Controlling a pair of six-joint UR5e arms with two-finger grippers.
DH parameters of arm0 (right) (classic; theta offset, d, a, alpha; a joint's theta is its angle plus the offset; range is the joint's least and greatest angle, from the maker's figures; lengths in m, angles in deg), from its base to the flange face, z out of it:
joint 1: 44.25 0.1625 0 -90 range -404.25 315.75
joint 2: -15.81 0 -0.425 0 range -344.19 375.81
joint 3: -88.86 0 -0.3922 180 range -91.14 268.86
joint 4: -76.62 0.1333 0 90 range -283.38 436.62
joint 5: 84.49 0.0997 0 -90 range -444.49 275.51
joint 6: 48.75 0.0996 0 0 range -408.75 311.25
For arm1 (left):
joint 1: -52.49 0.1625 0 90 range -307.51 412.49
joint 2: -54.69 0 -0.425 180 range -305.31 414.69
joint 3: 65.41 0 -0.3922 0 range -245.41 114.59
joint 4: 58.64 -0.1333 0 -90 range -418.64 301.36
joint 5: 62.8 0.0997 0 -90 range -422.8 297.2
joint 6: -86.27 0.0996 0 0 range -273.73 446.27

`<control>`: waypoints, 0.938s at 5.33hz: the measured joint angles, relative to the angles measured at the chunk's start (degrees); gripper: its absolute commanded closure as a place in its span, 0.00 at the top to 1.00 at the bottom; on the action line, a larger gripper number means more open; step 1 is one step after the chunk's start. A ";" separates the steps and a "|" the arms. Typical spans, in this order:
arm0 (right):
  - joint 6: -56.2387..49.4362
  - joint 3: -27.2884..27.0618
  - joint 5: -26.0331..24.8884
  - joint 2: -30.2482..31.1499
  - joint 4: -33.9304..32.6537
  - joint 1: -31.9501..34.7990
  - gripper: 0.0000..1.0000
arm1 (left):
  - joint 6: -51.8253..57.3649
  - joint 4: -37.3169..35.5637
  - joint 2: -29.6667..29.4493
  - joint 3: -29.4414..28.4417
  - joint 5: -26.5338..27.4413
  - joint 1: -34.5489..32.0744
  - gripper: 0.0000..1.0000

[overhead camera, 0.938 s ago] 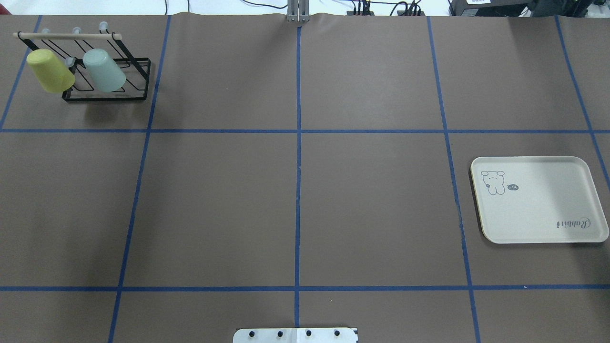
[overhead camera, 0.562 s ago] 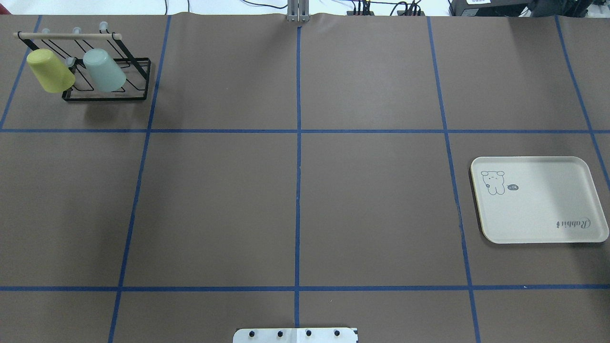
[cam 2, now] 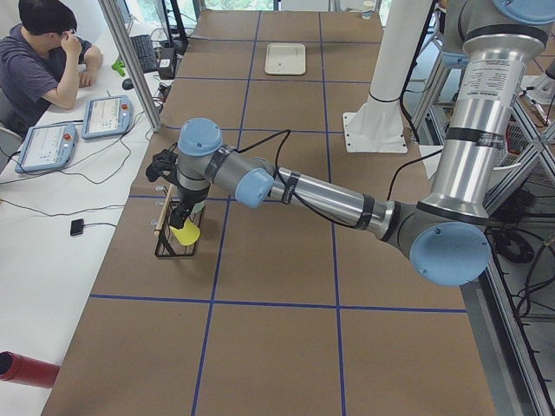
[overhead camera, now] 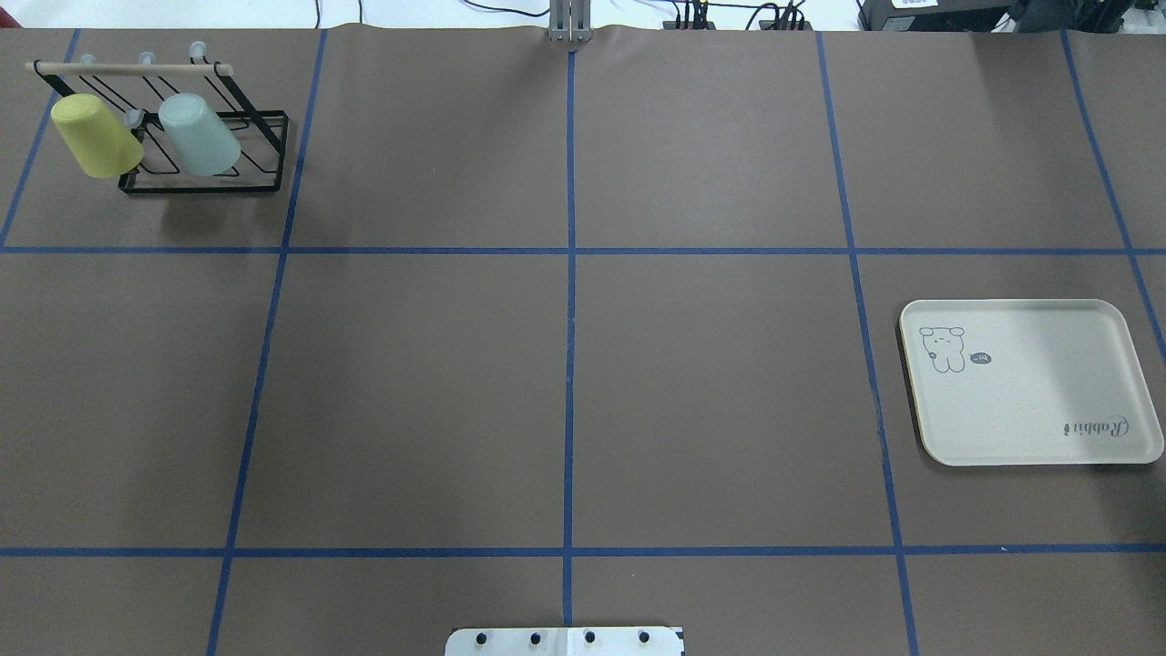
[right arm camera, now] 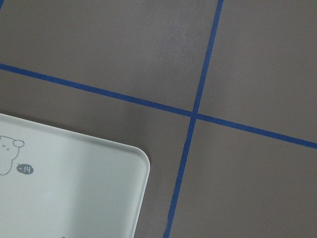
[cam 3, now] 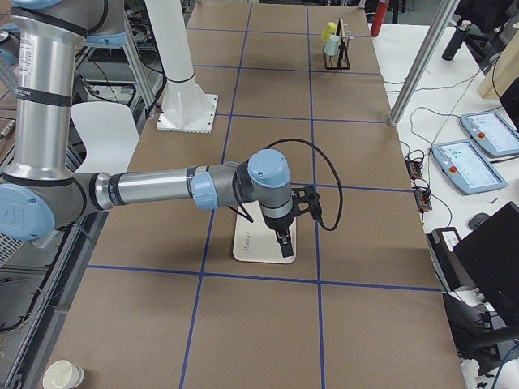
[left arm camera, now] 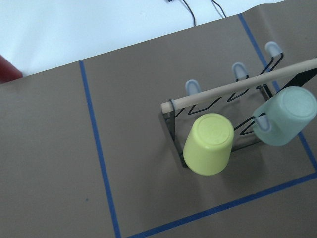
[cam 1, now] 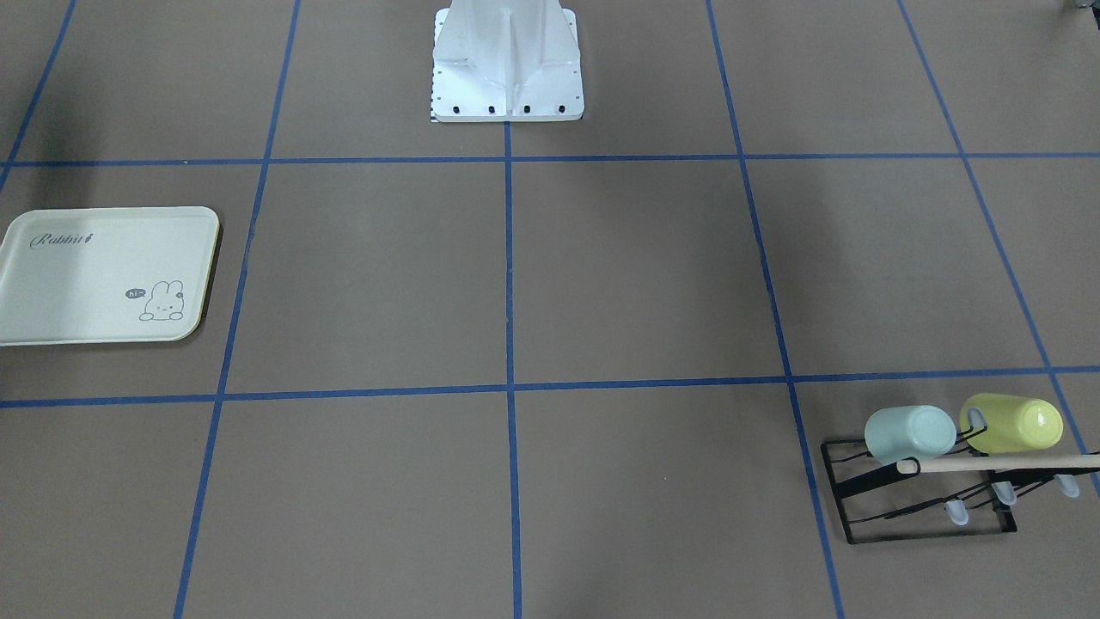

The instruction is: Left arm grabs green cup and hands to right arm on tray

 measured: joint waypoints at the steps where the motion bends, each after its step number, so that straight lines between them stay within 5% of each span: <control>1: -0.05 0.04 -0.01 0.02 0.02 0.00 1.00 | -4.50 -0.20 -4.09 -1.57 1.02 4.04 1.00; 5: 0.09 0.15 0.00 -0.03 0.09 -0.51 1.00 | -16.96 -0.22 -14.05 -9.89 15.25 15.58 1.00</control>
